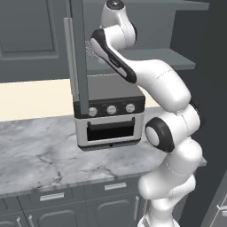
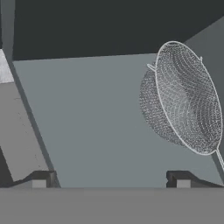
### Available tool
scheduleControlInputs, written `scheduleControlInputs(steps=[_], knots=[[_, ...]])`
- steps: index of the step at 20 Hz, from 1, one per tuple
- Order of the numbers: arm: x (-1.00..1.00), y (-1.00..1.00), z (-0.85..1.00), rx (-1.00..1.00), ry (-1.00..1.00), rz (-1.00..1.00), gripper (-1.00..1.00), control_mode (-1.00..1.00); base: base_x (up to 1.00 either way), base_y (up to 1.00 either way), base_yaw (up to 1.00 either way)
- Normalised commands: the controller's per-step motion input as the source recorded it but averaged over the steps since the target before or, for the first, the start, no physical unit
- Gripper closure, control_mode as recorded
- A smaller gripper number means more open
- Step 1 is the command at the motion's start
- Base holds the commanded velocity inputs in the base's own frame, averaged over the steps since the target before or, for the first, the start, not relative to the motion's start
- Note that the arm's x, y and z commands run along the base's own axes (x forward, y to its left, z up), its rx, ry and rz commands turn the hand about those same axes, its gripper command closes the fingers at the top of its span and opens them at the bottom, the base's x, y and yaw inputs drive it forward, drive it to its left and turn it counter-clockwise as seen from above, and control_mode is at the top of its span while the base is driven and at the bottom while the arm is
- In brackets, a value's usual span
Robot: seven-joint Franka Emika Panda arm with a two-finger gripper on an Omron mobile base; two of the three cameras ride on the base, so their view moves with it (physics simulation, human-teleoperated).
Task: Open the cabinet and setup a tea strainer by placing it in the bowl upright.
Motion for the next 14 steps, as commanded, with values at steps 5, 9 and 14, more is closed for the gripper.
scheduleControlInputs(steps=[5,9,14], knots=[[0.29,0.03,-0.08,-0.01,0.03,0.08,-1.00,-1.00,0.00,0.00,0.00],[0.27,0.00,-0.12,-0.02,0.00,0.07,-1.00,-1.00,0.00,0.00,0.00],[0.19,0.00,-0.26,-0.03,-0.02,0.05,-1.00,-1.00,0.00,0.00,0.00]])
